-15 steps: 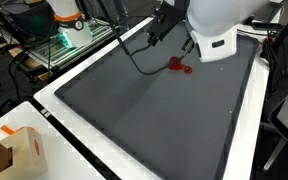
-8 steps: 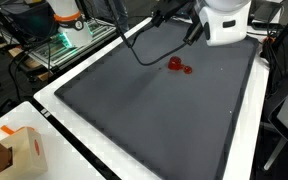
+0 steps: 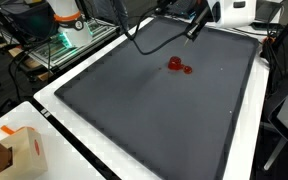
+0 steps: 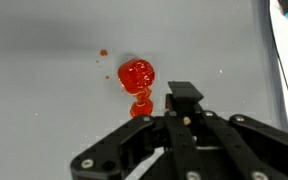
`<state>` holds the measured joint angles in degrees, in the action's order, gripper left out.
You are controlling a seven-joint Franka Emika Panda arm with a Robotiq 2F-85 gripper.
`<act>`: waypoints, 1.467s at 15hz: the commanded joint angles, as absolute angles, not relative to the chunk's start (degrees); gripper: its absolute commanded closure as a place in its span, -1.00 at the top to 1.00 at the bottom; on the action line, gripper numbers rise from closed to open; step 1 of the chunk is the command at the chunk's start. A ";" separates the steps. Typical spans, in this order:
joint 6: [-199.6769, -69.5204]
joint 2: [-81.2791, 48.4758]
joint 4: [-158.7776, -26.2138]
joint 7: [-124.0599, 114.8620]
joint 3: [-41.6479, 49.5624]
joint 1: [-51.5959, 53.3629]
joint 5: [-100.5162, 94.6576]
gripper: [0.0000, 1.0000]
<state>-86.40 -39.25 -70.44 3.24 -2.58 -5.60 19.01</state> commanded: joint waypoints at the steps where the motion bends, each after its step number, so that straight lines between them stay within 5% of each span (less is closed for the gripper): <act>1: -86.99 -37.46 -71.77 1.06 -1.32 -3.59 15.32 -0.94; 6: -86.48 -38.20 -70.24 1.18 -1.99 -3.46 14.53 -0.94; 7: -86.50 -38.15 -70.21 1.16 -2.02 -3.33 14.42 -0.74; 13: -86.50 -38.16 -70.21 1.18 -2.03 -3.37 14.43 -0.74; 14: -86.50 -38.16 -70.21 1.18 -2.03 -3.37 14.43 -0.94; 22: -94.13 -37.18 -74.57 -13.65 1.88 5.59 0.17 -0.94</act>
